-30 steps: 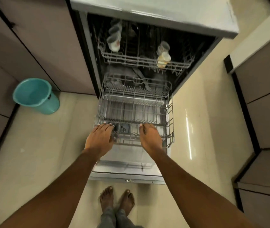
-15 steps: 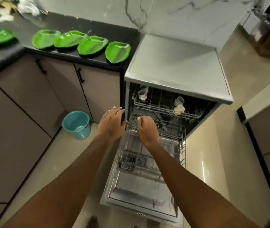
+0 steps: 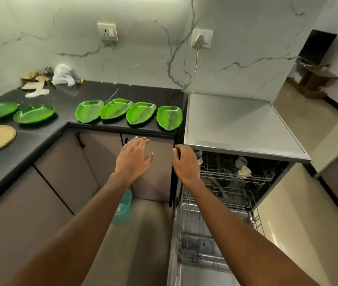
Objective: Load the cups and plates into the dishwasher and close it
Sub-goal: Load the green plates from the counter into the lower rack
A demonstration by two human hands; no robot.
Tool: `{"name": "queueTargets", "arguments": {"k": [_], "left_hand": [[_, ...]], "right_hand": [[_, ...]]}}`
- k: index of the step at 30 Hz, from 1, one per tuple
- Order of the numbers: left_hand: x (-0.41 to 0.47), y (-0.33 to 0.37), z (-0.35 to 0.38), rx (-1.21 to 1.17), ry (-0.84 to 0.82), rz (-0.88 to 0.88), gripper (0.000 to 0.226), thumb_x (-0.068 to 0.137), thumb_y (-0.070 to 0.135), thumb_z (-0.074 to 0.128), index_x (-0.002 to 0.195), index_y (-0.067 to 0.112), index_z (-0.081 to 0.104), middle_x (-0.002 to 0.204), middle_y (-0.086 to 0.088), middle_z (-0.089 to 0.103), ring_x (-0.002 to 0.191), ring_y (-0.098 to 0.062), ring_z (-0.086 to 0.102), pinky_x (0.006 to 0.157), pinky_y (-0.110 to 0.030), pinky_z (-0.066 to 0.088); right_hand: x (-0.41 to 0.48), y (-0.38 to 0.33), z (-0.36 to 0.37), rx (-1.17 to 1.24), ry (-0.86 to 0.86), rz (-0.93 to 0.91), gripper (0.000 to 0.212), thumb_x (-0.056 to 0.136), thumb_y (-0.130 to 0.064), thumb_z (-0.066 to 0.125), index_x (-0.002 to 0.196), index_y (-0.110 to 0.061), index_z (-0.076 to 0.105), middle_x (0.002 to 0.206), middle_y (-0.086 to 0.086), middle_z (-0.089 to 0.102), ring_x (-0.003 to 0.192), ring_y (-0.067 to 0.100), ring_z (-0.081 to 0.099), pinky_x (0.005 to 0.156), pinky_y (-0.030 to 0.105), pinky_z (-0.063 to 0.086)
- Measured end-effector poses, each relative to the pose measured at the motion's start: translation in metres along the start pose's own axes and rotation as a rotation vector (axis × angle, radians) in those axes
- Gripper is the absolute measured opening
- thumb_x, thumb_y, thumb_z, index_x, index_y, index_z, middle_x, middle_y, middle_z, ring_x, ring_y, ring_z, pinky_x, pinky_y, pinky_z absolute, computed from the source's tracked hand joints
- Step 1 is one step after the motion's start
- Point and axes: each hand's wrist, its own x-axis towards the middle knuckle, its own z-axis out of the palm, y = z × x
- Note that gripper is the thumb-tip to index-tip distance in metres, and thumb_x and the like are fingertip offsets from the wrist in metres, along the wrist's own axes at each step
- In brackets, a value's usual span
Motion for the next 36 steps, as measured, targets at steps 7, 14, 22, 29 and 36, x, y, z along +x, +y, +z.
{"name": "queueTargets", "arguments": {"k": [7, 14, 22, 29, 36], "left_hand": [[0.046, -0.054, -0.036, 0.024, 0.040, 0.052, 0.054, 0.091, 0.037, 0.056, 0.138, 0.014, 0.046, 0.140, -0.003, 0.050, 0.136, -0.021, 0.038, 0.113, -0.036, 0.029], [0.093, -0.086, -0.036, 0.010, 0.052, 0.043, 0.052, 0.092, 0.036, 0.055, 0.138, 0.014, 0.047, 0.144, -0.003, 0.046, 0.139, -0.021, 0.035, 0.114, -0.039, 0.028], [0.177, -0.128, -0.005, -0.016, 0.034, 0.038, 0.050, 0.091, 0.036, 0.056, 0.135, 0.014, 0.049, 0.139, -0.002, 0.050, 0.129, -0.023, 0.046, 0.109, -0.038, 0.035], [0.261, -0.146, 0.051, -0.035, -0.058, -0.016, 0.048, 0.091, 0.036, 0.056, 0.133, 0.012, 0.050, 0.134, -0.005, 0.054, 0.124, -0.026, 0.050, 0.104, -0.036, 0.035], [0.322, -0.150, 0.123, -0.014, -0.218, -0.039, 0.045, 0.091, 0.037, 0.055, 0.129, 0.014, 0.055, 0.131, -0.004, 0.058, 0.118, -0.027, 0.055, 0.099, -0.035, 0.040]], "right_hand": [[0.049, -0.060, 0.033, 0.022, 0.083, -0.041, 0.029, 0.097, -0.026, 0.046, 0.114, -0.010, 0.063, 0.111, 0.007, 0.063, 0.104, 0.022, 0.057, 0.090, 0.037, 0.047], [0.098, -0.076, 0.064, 0.017, 0.117, -0.052, 0.027, 0.098, -0.027, 0.046, 0.112, -0.011, 0.063, 0.109, 0.005, 0.062, 0.099, 0.018, 0.057, 0.082, 0.025, 0.042], [0.188, -0.049, 0.110, -0.021, 0.141, -0.030, 0.027, 0.096, -0.022, 0.049, 0.110, -0.005, 0.064, 0.108, 0.011, 0.063, 0.102, 0.025, 0.058, 0.088, 0.033, 0.043], [0.272, -0.003, 0.136, -0.069, 0.119, 0.065, 0.024, 0.094, -0.019, 0.051, 0.106, -0.002, 0.065, 0.107, 0.015, 0.065, 0.103, 0.030, 0.058, 0.089, 0.036, 0.043], [0.335, 0.054, 0.147, -0.165, 0.021, 0.202, 0.025, 0.094, -0.020, 0.051, 0.112, -0.004, 0.060, 0.115, 0.014, 0.058, 0.107, 0.030, 0.055, 0.089, 0.036, 0.043]]}}
